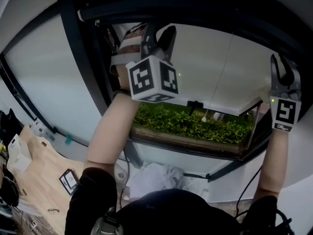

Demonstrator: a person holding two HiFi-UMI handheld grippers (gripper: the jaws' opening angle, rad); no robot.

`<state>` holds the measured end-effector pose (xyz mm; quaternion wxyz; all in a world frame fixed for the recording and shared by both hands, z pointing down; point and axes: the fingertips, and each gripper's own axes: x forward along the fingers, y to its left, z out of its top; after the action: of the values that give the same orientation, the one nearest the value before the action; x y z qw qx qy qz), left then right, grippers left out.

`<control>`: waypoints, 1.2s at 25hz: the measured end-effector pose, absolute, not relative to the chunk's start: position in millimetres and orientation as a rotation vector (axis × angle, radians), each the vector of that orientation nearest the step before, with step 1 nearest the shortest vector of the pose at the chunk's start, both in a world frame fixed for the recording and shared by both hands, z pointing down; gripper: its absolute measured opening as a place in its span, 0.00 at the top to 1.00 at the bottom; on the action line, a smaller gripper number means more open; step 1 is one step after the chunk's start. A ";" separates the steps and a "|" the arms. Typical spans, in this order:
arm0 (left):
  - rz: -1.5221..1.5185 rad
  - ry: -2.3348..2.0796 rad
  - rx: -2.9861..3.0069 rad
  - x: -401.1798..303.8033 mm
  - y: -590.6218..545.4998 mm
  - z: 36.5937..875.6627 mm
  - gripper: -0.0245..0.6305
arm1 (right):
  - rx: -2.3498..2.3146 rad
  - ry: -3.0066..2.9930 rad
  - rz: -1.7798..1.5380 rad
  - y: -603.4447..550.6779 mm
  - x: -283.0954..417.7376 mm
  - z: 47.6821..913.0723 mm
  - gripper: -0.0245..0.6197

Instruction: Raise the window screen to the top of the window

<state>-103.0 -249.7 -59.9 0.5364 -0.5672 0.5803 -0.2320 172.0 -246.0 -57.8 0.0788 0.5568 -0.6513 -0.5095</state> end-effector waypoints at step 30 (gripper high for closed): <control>0.013 1.602 -2.236 -130.0 -259.3 171.1 0.95 | 1.796 -2.736 -0.488 -258.8 196.3 182.8 0.88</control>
<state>-130.0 -259.3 171.1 0.1942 -0.7973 0.5714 0.0046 196.3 -258.8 182.8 -0.0835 0.5410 -0.8238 -0.1469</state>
